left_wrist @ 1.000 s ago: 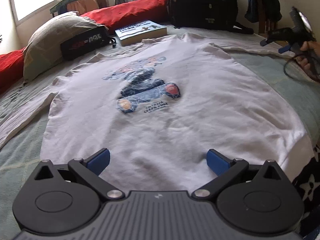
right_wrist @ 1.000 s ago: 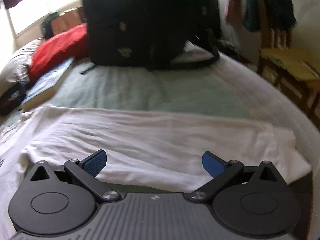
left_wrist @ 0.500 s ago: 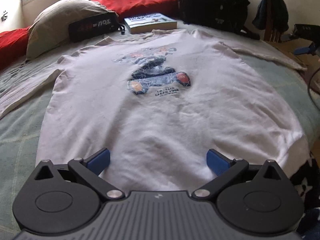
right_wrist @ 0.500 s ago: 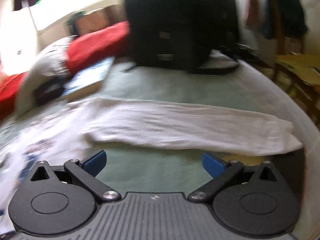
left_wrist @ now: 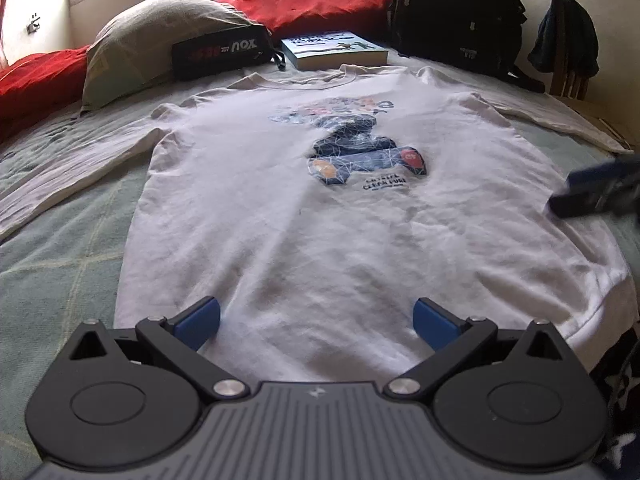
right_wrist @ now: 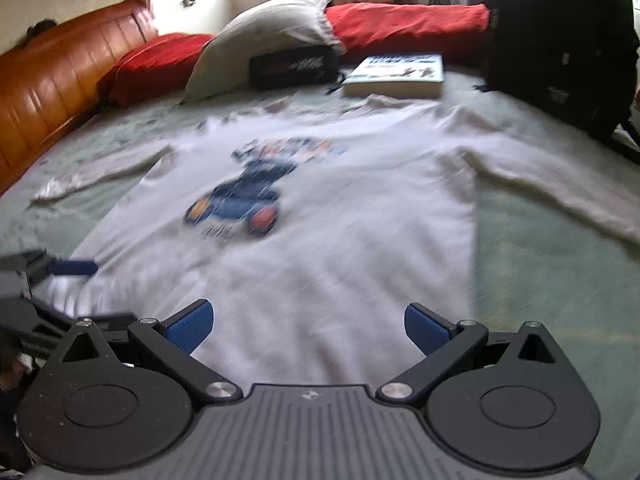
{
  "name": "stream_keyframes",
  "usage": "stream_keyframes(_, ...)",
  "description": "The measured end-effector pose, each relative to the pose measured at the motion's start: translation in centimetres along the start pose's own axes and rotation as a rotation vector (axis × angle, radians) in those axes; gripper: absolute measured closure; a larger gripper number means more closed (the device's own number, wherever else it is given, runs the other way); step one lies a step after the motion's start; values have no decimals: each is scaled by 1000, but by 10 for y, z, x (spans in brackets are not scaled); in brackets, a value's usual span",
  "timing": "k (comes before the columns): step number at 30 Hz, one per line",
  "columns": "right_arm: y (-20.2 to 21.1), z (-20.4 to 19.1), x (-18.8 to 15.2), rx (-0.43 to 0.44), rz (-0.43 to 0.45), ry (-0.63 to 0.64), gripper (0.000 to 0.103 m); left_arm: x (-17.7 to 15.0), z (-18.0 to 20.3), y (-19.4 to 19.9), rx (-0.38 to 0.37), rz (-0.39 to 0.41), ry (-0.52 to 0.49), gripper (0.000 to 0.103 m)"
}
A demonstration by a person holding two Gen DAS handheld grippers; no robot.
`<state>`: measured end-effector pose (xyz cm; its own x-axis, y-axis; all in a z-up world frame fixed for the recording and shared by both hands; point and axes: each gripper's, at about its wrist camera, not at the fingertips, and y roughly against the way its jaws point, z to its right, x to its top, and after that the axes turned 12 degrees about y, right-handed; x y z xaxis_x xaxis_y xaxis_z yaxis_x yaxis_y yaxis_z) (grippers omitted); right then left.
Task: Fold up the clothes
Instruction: 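Move the open left gripper to the cuff of the unfolded sleeve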
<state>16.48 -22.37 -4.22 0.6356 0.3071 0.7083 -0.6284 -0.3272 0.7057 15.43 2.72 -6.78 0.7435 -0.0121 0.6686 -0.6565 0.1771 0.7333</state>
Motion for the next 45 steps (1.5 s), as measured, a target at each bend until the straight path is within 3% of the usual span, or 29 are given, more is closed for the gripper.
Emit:
stream_keyframes(5,-15,-20,-22,-38,-33,64,0,-18,-4,16,-8,-25,-33,1)
stream_keyframes(10,-11,-24,-37,-62,1,80,0,-29,-5,37,-33,-12,-90,1)
stream_keyframes(15,-7,-23,-38,-83,-12,88,0,-35,-14,31,-41,-49,-96,1)
stream_keyframes(18,1,-16,-38,-94,-23,23,0,-34,-15,39,-45,-47,-97,1)
stream_keyframes(22,3,-21,-30,-44,-1,-15,0,-28,-7,37,-116,-45,-81,1)
stream_keyframes(26,-7,-39,-34,-57,-34,75,0,-37,-5,30,-77,-57,-105,1)
stream_keyframes(29,-8,-42,-37,-75,-38,105,0,-36,-15,44,-88,-32,-89,1)
stream_keyframes(32,-4,-39,-36,-71,-35,86,0,-24,-36,57,-77,28,-64,1)
stream_keyframes(40,9,-48,-26,-51,6,61,0,15,-125,67,98,176,19,1)
stream_keyframes(45,19,-58,-8,-25,72,53,0,32,-204,59,152,241,183,1)
